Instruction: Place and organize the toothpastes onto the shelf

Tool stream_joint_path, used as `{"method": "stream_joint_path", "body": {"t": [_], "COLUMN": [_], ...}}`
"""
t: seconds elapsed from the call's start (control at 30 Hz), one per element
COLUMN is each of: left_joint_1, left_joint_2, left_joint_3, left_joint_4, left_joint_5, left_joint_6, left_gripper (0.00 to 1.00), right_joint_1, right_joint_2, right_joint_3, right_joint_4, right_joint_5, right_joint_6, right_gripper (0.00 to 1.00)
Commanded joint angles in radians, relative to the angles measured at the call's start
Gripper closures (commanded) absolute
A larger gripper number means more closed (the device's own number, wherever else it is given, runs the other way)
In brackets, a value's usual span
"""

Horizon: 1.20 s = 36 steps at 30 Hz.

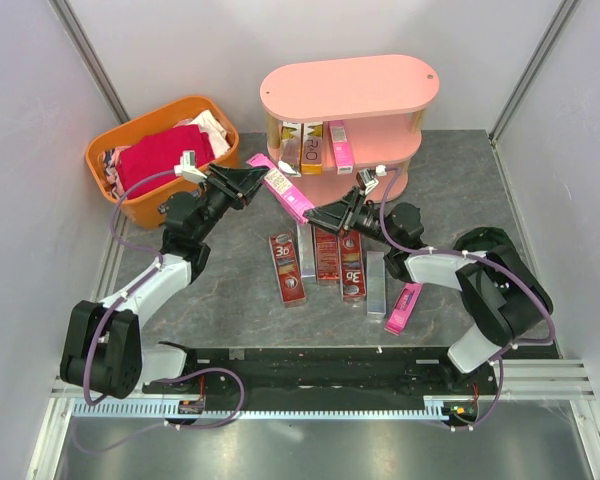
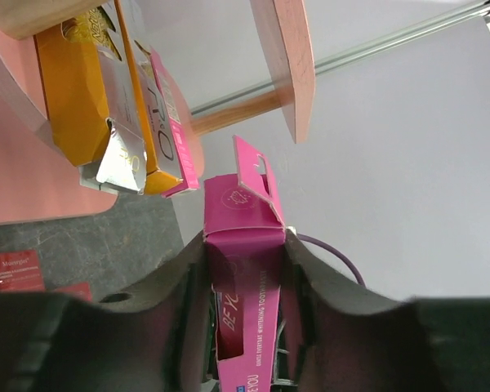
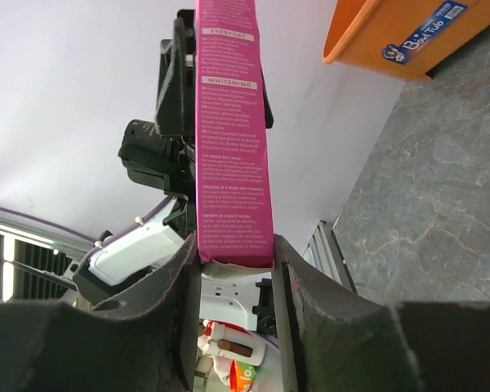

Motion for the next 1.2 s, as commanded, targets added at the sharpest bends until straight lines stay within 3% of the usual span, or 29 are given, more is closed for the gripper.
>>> {"method": "stream_joint_path", "body": {"t": [0.0,0.1,0.2,0.37,0.63,0.83,0.97,1.17], "left_joint_1": [0.0,0.0,0.0,0.002,0.006,0.01,0.011,0.002], "left_joint_2": [0.001,0.001,0.001,-0.014,-0.087,-0.056,0.051,0.028], "left_joint_3": [0.038,0.079,0.136,0.205,0.231,0.421,0.565,0.429], "left_joint_4": [0.009,-0.091,-0.24,-0.451,-0.606,-0.715,-0.813,-0.714], "left_joint_5": [0.025,0.047,0.059,0.039,-0.09,-0.119,-0.061,-0.018], "left_joint_6": [0.004,0.059,0.137,0.254,0.379,0.453,0.487,0.449], "left_gripper": [0.23,0.09,0.02,0.01,0.01,0.01,0.01,0.01], "right_joint_1": [0.008,0.008,0.007,-0.002,-0.094,-0.154,-0.167,-0.179], "right_joint_2": [-0.061,-0.09,-0.126,-0.176,-0.261,-0.301,-0.29,-0.264], "right_joint_3": [0.03,0.033,0.035,0.054,0.094,0.151,0.182,0.202], "right_joint_4": [-0.016,-0.087,-0.179,-0.329,-0.467,-0.59,-0.667,-0.678], "right_joint_5": [-0.018,-0.013,0.005,0.033,0.033,0.033,0.048,0.037], "right_joint_6": [-0.056,-0.099,-0.154,-0.233,-0.28,-0.342,-0.378,-0.386], "right_gripper": [0.84,0.85,0.86,0.87,0.89,0.91,0.91,0.91]}}
